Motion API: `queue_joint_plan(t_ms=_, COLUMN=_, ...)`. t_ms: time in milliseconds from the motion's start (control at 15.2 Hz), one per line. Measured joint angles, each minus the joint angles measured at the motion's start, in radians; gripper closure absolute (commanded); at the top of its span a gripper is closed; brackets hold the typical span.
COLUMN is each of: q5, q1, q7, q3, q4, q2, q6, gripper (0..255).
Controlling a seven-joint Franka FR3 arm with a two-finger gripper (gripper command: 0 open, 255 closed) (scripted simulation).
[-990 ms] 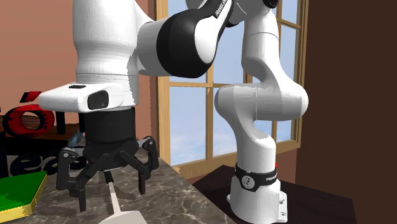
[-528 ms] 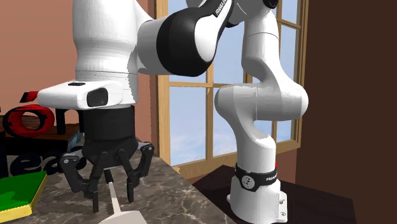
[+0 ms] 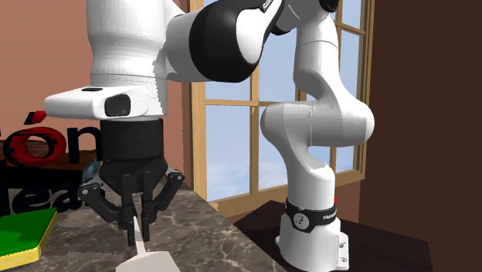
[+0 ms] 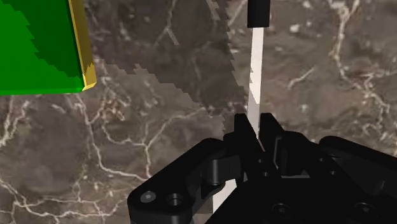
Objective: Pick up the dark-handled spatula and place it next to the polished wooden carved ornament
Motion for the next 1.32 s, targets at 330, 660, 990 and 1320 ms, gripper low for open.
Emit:
queue_joint_plan(t_ms=330, q5=0.000, q1=-0.006, q7=0.004, q3=0.024, q4=0.031, q2=-0.054, q6=-0.084, gripper=255)
queue_joint_plan(t_ms=660, q5=0.007, q1=-0.008, q7=0.003, q3=0.045, q4=0.071, q2=-0.094, q6=-0.164, gripper=255)
queue_joint_plan(t_ms=990, q5=0.016, q1=-0.008, q7=0.000, q3=0.064, q4=0.117, q2=-0.126, q6=-0.241, gripper=255)
queue_joint_plan(t_ms=1320, q5=0.026, q1=-0.007, q7=-0.003, q3=0.084, q4=0.167, q2=-0.153, q6=-0.318, gripper=255)
